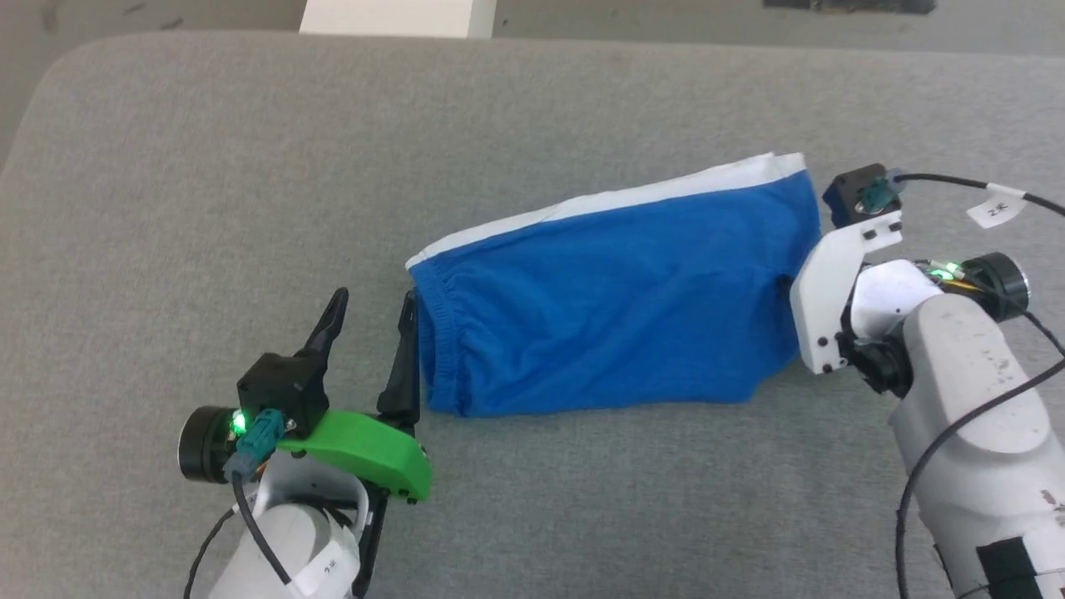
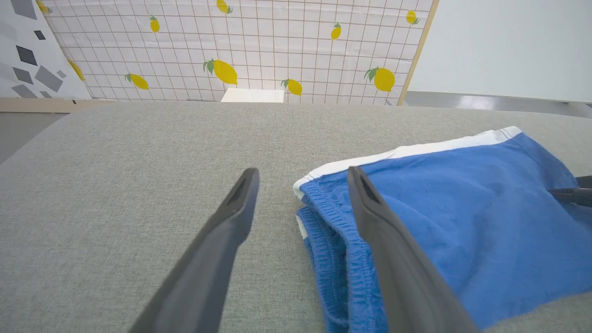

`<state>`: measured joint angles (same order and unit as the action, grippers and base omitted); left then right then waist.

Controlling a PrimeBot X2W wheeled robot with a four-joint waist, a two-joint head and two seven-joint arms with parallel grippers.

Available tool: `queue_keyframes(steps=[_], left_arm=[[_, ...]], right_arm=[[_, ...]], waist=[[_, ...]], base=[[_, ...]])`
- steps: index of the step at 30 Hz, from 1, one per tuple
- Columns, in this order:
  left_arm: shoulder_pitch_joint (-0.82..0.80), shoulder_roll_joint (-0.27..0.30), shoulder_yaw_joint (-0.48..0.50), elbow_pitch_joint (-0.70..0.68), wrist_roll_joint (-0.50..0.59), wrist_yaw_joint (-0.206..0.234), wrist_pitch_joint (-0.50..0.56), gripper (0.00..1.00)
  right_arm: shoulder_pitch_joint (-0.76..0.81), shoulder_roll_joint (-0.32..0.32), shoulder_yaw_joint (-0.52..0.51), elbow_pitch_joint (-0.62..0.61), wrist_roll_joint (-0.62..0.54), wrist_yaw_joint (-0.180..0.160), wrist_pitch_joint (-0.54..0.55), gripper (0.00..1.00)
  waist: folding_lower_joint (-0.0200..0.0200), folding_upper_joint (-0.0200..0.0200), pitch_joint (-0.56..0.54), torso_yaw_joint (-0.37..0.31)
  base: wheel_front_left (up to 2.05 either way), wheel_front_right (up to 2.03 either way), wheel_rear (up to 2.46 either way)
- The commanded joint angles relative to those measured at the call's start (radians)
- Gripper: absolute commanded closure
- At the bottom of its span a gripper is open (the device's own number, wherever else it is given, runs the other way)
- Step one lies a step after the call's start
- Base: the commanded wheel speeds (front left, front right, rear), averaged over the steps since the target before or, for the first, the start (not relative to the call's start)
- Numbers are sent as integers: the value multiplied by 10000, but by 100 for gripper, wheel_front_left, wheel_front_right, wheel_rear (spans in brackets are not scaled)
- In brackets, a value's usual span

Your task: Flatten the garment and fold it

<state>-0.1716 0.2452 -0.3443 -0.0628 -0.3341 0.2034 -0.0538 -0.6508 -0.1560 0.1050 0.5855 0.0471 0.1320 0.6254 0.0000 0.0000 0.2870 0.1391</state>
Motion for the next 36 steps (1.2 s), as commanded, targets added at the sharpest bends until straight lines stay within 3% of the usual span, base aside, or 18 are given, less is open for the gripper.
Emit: queue_keyframes(steps=[1, 6, 7, 8, 9, 10, 14, 18, 22, 26, 31, 32, 33, 36], left_arm=[[-182, -50, -33, 2, 33, -52, 27, 0], [-363, -94, -141, 64, 29, -97, 49, 0], [-371, -97, -158, 72, 17, -94, 90, 0], [-362, -104, -169, 66, -13, -81, 165, 0], [-349, -106, -176, 51, -35, -69, 235, 0], [-309, -115, -198, -22, -95, -37, 426, 0], [-140, -199, -448, -536, -436, 31, 1624, 0], [-66, -186, -951, -855, -814, 227, 3944, 0], [-365, -68, -1159, -485, -898, 435, 5463, 0], [-742, -65, -1159, 189, -1002, 512, 6113, 0], [-1154, -147, -962, 1284, -1182, 391, 5894, 0], [-1185, -190, -926, 1522, -1287, 333, 5858, 64], [-1192, -190, -944, 1721, -1349, 267, 5906, 100], [-1184, -279, -866, 2131, -1654, 93, 5871, 100]], right_arm=[[6, 59, 28, 122, -142, -13, -18, 0], [-155, 103, 42, 716, -323, -13, -76, 0], [-175, 102, 25, 872, -308, -13, 25, 21], [-206, 103, 28, 989, -270, -13, 91, 75], [-228, 102, 33, 1038, -240, -13, 109, 94], [-259, 103, 36, 1113, -169, -13, 141, 100], [-323, 70, 1, 1219, 90, -13, 147, 100], [-413, -5, 10, 1176, 243, -13, -35, 100], [-510, 75, -56, 1128, 409, -13, -227, 100], [-603, 160, 20, 1101, 451, -13, -302, 100], [-653, 216, 183, 1074, 536, -13, -352, 100], [-656, 216, 234, 1057, 548, -13, -362, 100], [-655, 215, 270, 1043, 565, -13, -368, 100], [-627, 176, 373, 998, 641, -13, -394, 100]], waist=[[0, 0, 294, 246], [0, 0, 470, 387], [0, 0, 475, 402], [0, 0, 467, 405], [0, 0, 457, 400], [0, 0, 417, 375], [0, 0, 239, 294], [0, 0, 129, 265], [0, 0, 97, 194], [0, 0, 110, 78], [0, 0, 144, -74], [0, 0, 154, -109], [0, 0, 163, -137], [0, 0, 161, -227]], base=[[0, 0, 0], [0, 0, 0], [0, 0, 0], [0, 0, 0], [0, 0, 0], [0, 0, 0], [0, 0, 0], [0, 0, 0], [0, 0, 0], [0, 0, 0], [0, 0, 0], [0, 0, 0], [0, 0, 0], [0, 0, 0]])
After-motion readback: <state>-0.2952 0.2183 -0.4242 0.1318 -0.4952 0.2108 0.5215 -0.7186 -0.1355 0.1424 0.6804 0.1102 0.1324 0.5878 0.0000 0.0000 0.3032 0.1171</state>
